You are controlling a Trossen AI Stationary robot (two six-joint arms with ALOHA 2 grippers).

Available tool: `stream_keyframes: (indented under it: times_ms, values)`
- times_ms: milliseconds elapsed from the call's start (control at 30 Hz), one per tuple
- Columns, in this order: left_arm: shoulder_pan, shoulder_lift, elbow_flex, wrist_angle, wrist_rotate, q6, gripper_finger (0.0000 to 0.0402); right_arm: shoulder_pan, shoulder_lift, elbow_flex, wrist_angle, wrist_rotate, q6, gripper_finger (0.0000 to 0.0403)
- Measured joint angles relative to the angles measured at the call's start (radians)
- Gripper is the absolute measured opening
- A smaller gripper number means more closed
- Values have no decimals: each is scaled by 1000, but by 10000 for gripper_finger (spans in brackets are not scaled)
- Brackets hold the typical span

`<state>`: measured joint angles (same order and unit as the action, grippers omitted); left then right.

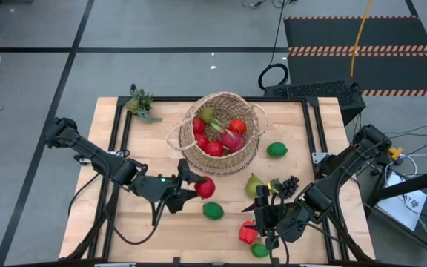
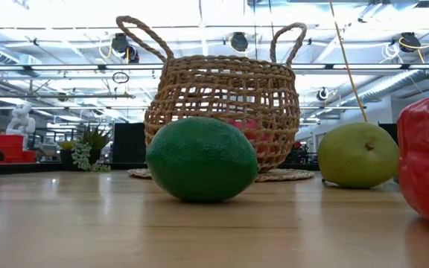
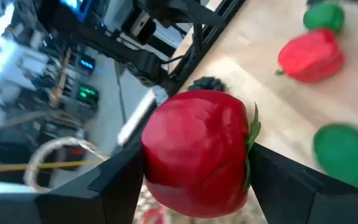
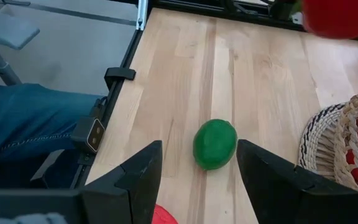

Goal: Build produce basket
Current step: Put the red tomato into the basket

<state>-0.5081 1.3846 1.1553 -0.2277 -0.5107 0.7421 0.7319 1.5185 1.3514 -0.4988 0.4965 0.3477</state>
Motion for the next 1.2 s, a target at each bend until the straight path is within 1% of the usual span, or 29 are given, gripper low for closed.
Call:
stream_keyframes:
  times_ms: [267, 467, 667, 933, 1033, 1200]
  values:
    - [6, 1, 0, 38, -2, 336, 279, 0, 0, 0, 1, 0, -33, 201]
    - [12, 2, 0, 97, -4, 502, 277, -1, 0, 0, 1, 1, -58, 201]
    - [13, 2, 0, 128, -6, 596, 284, -14, 0, 0, 1, 3, -58, 201]
    - [15, 2, 0, 128, -6, 775, 277, -31, 0, 0, 1, 2, -57, 201]
    - [16, 2, 0, 128, -6, 794, 277, -31, 0, 0, 0, 2, -58, 201]
    - [16, 2, 0, 128, -6, 778, 284, -31, 0, 0, 0, 1, -57, 201]
